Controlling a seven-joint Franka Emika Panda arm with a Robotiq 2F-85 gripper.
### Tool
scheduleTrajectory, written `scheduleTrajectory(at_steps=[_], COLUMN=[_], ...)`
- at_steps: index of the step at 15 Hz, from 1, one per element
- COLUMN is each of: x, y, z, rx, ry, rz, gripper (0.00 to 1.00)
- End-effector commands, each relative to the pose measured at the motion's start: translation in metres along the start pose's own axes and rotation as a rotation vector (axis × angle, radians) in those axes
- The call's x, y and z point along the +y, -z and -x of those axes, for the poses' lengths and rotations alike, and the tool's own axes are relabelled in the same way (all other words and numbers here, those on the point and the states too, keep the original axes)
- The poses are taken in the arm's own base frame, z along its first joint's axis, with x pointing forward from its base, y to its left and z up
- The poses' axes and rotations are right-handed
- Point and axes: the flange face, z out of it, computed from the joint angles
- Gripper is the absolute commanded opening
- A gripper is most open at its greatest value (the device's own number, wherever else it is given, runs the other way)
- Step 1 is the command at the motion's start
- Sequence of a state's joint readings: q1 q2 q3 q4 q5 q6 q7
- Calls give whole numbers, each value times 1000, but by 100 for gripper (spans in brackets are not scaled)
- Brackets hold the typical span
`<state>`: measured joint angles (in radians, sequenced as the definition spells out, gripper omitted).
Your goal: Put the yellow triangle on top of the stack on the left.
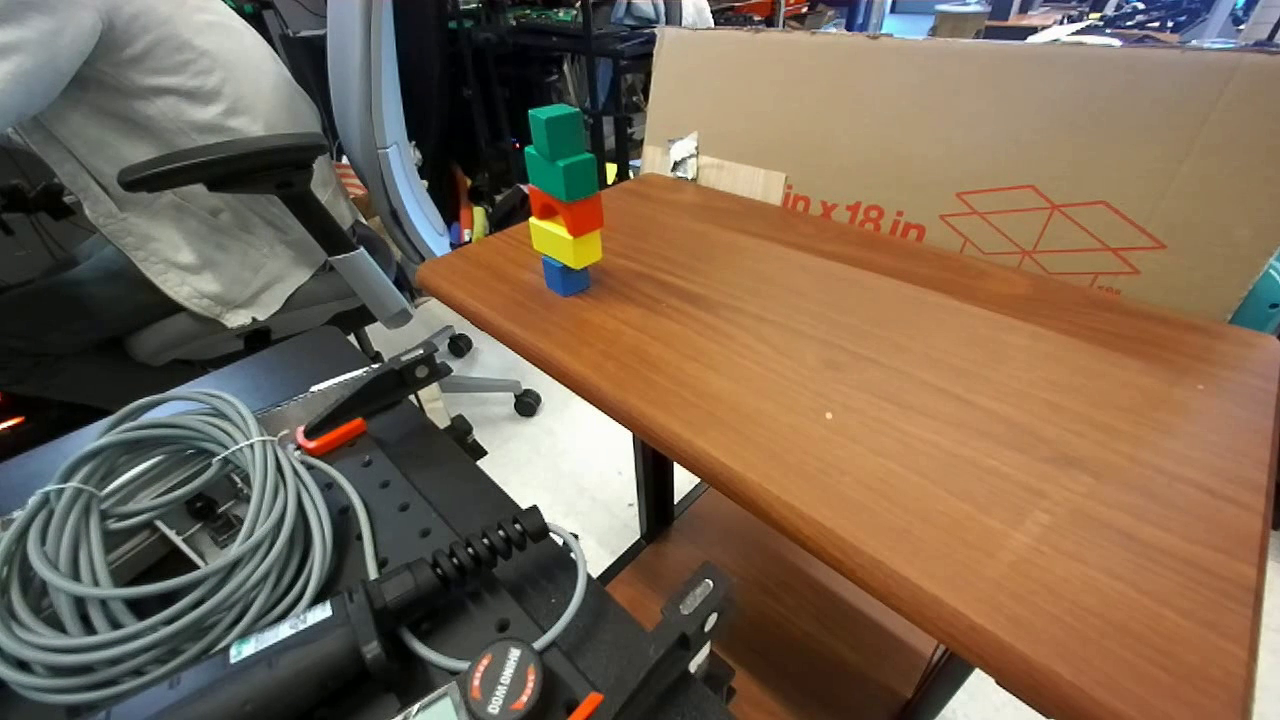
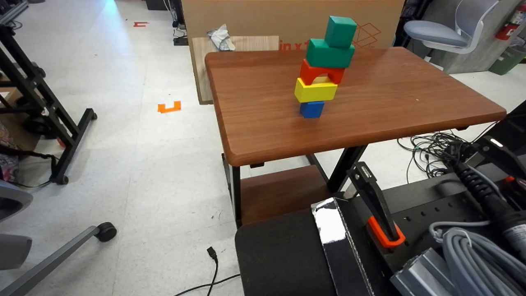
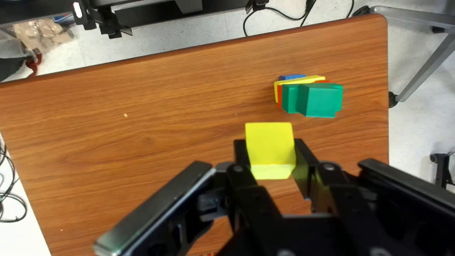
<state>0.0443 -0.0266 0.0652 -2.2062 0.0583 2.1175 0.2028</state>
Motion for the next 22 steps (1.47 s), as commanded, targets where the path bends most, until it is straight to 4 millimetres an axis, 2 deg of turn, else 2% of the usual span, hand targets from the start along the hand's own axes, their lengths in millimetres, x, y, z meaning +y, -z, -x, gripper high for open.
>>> scheduleTrajectory(at_steps=[1,6,11,17,22], x=[-33,-71,-96,-108,-107], y=[-5,-29,-56,-67,-67], z=[3,4,-7,-18,-14], rx=[-33,-71,-102,-118,-121], ry=[-6,15,7,-5,-19], rz=[0,4,27,32,40], gripper=[8,8,8,8,8])
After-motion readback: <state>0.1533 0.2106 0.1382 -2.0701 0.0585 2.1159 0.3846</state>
